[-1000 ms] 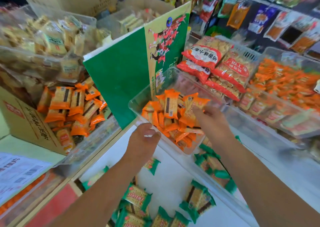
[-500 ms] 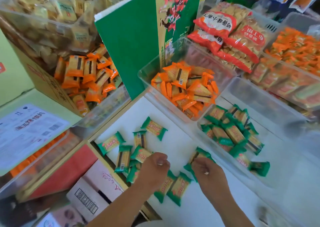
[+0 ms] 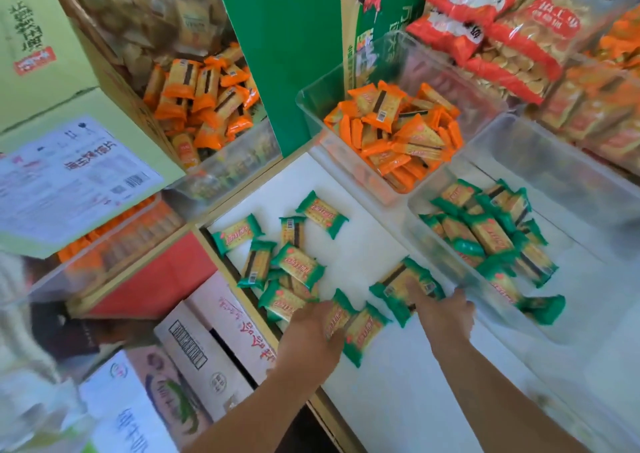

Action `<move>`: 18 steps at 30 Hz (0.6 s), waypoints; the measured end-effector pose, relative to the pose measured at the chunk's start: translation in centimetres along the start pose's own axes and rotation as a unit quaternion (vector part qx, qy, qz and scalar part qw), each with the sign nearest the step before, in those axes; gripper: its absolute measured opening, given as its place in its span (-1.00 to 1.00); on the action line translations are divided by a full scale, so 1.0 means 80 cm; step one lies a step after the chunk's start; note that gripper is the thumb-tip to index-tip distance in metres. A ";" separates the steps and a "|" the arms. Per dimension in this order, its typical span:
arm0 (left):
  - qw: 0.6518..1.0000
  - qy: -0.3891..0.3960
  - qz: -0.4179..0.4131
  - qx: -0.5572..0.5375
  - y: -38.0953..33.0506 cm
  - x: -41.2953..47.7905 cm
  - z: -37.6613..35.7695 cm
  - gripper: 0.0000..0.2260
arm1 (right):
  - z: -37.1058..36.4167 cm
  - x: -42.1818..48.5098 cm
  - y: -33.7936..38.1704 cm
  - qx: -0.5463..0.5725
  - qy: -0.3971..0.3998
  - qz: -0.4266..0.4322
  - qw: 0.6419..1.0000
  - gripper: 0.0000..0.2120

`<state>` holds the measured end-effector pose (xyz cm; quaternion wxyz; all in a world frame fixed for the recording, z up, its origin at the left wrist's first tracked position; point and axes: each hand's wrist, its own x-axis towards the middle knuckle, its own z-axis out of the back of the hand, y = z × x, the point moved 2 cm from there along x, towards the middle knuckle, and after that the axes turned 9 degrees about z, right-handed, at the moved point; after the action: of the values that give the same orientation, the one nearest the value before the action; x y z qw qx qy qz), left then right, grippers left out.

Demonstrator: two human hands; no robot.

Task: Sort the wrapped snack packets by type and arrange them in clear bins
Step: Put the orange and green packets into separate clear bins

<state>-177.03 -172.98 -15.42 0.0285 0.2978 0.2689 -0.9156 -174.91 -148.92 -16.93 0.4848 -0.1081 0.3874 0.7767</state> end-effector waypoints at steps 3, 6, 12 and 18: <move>0.986 -0.040 -0.021 0.162 -0.014 0.004 -0.015 -0.31 | -0.007 0.007 0.000 -0.035 -0.009 -0.004 0.999 0.09; 0.971 -0.049 0.005 0.233 -0.022 0.005 -0.034 -0.11 | -0.011 0.009 0.000 -0.027 -0.014 -0.004 1.000 -0.03; 0.983 -0.034 0.036 0.178 -0.027 0.013 -0.049 -0.20 | -0.021 0.023 0.001 0.029 -0.011 -0.010 0.999 -0.15; 0.999 -0.030 0.044 -0.003 -0.022 0.017 -0.020 -0.78 | -0.010 0.024 -0.006 0.078 -0.003 -0.017 0.997 -0.22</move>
<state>-177.68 -170.54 -16.47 0.0781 0.2817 0.2572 -0.9211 -175.66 -148.11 -18.71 0.5060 -0.0746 0.4435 0.7360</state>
